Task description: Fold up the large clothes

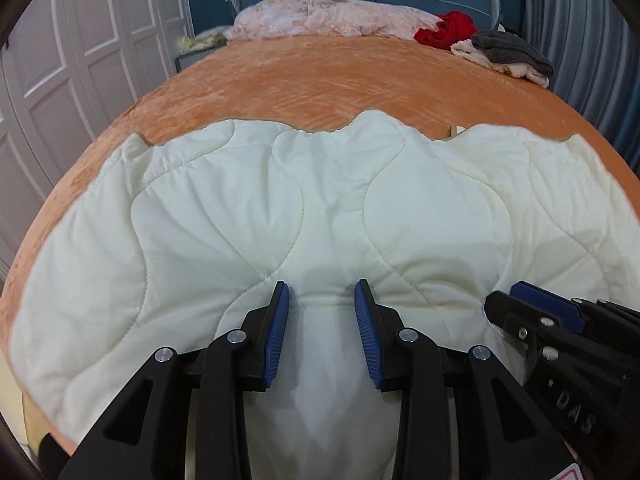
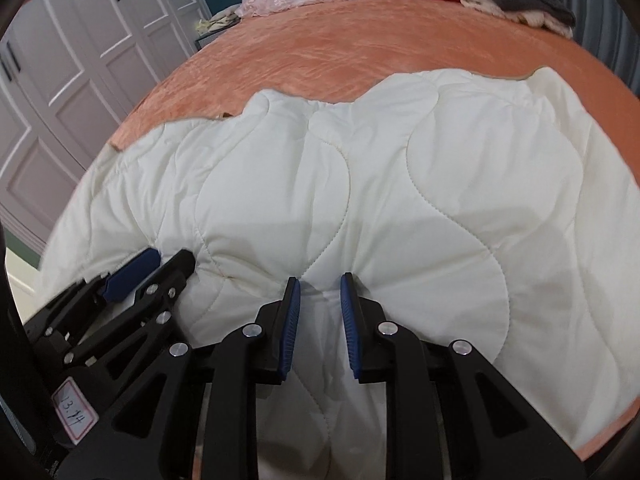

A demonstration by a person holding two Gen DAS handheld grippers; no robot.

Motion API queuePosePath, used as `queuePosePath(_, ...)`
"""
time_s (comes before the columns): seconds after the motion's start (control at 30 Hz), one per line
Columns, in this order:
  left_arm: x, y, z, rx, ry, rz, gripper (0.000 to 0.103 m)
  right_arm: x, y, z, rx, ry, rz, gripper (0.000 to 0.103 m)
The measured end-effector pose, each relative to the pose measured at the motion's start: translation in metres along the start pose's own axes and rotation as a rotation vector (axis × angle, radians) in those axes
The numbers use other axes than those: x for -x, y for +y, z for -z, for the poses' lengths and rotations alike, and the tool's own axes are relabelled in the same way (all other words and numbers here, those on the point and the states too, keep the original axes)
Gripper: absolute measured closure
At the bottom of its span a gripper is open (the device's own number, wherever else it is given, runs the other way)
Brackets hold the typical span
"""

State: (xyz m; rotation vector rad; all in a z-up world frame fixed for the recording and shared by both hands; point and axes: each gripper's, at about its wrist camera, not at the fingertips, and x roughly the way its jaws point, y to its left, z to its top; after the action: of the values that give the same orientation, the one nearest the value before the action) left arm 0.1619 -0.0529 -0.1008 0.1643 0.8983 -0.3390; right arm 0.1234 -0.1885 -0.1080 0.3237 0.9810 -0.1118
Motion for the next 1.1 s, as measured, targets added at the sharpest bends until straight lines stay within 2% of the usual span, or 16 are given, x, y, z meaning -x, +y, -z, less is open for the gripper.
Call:
queuePosePath(0.1, 0.025, 0.027, -0.001, 0.108, 0.023, 0.053, 0.064, 0.019, 0.006, -0.005, -0.017, 0.008, -0.044, 0.081)
queuePosePath(0.17, 0.043, 0.051, 0.002, 0.191, 0.014, 0.079, 0.049, 0.032, 0.015, -0.005, -0.010, 0.000, -0.076, 0.081)
queuePosePath(0.23, 0.060, 0.086, 0.010, 0.324, 0.013, 0.093, 0.040, 0.036, 0.026, -0.004, 0.011, 0.003, -0.088, 0.081)
queuePosePath(0.27, 0.066, 0.109, 0.018, 0.411, 0.023, 0.105, 0.039, 0.036, 0.031, -0.003, 0.018, 0.011, -0.096, 0.081)
queuePosePath(0.37, 0.067, 0.158, 0.036, 0.592, 0.066, 0.158, 0.039, 0.028, 0.042, 0.003, 0.025, 0.041, -0.100, 0.081)
queuePosePath(0.43, 0.064, 0.178, 0.046, 0.663, 0.074, 0.182, 0.039, 0.019, 0.044, 0.006, 0.011, 0.069, -0.106, 0.081)
queuePosePath(0.6, 0.065, 0.199, 0.058, 0.785, 0.066, 0.213, 0.039, 0.009, 0.041, 0.010, -0.002, 0.090, -0.098, 0.082)
queuePosePath(0.73, 0.079, 0.212, 0.065, 0.837, 0.033, 0.142, 0.039, 0.006, 0.043, 0.011, 0.029, 0.095, -0.076, 0.083)
queuePosePath(0.83, 0.060, 0.218, 0.073, 0.881, 0.115, 0.200, 0.039, 0.002, 0.046, 0.012, 0.034, 0.093, -0.061, 0.083)
queuePosePath(0.9, 0.053, 0.219, 0.078, 0.928, 0.117, 0.251, 0.039, 0.000, 0.046, 0.013, 0.037, 0.092, -0.047, 0.083)
queuePosePath(0.97, 0.045, 0.216, 0.075, 0.933, 0.105, 0.293, 0.039, 0.000, 0.049, 0.012, 0.041, 0.097, -0.037, 0.083)
queuePosePath(1.1, 0.030, 0.210, 0.067, 0.957, 0.119, 0.337, 0.039, 0.002, 0.048, 0.010, 0.038, 0.106, -0.039, 0.083)
